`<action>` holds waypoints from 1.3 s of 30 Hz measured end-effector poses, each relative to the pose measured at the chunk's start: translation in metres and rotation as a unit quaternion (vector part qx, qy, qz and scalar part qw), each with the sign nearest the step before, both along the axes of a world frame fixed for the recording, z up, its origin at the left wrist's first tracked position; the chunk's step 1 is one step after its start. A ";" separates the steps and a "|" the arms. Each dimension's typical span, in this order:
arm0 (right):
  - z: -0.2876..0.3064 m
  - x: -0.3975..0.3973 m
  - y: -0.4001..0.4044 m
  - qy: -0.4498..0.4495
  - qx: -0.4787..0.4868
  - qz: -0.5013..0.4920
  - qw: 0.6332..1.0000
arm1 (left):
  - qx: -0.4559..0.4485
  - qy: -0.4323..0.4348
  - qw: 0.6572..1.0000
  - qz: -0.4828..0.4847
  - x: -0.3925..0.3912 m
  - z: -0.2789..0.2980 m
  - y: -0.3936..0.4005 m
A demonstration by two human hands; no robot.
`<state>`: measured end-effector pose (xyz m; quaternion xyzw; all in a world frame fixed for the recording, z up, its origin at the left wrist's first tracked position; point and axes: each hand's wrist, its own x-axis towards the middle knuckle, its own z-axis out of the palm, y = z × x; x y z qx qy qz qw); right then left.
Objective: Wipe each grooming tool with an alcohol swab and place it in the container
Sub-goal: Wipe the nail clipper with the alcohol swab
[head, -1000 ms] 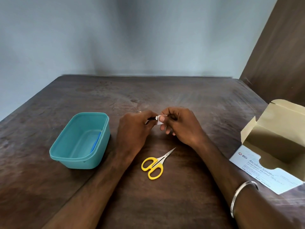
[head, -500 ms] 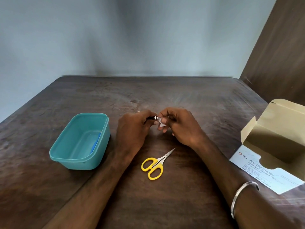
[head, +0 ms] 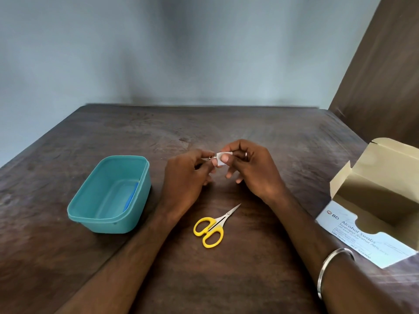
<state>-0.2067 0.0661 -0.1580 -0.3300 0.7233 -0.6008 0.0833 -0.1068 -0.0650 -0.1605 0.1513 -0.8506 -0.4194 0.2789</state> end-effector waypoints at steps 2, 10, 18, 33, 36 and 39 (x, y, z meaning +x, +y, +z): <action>0.001 0.000 0.000 0.033 0.004 -0.025 0.999 | 0.063 -0.009 0.997 -0.033 0.000 0.002 0.001; 0.000 -0.004 0.001 0.031 0.032 -0.034 0.998 | 0.291 -0.034 0.949 -0.120 0.004 0.009 0.001; 0.000 -0.002 0.002 0.028 0.034 -0.028 0.999 | 0.319 -0.045 0.936 -0.139 0.003 0.007 -0.001; 0.004 0.002 0.003 0.026 0.027 -0.048 0.998 | 0.321 -0.042 0.935 -0.145 0.002 0.005 -0.004; 0.004 0.003 0.003 0.032 0.026 -0.040 0.998 | 0.323 -0.039 0.935 -0.145 0.002 0.005 -0.004; 0.006 0.002 0.004 0.034 0.029 -0.037 0.998 | 0.318 -0.042 0.936 -0.147 0.002 0.003 -0.005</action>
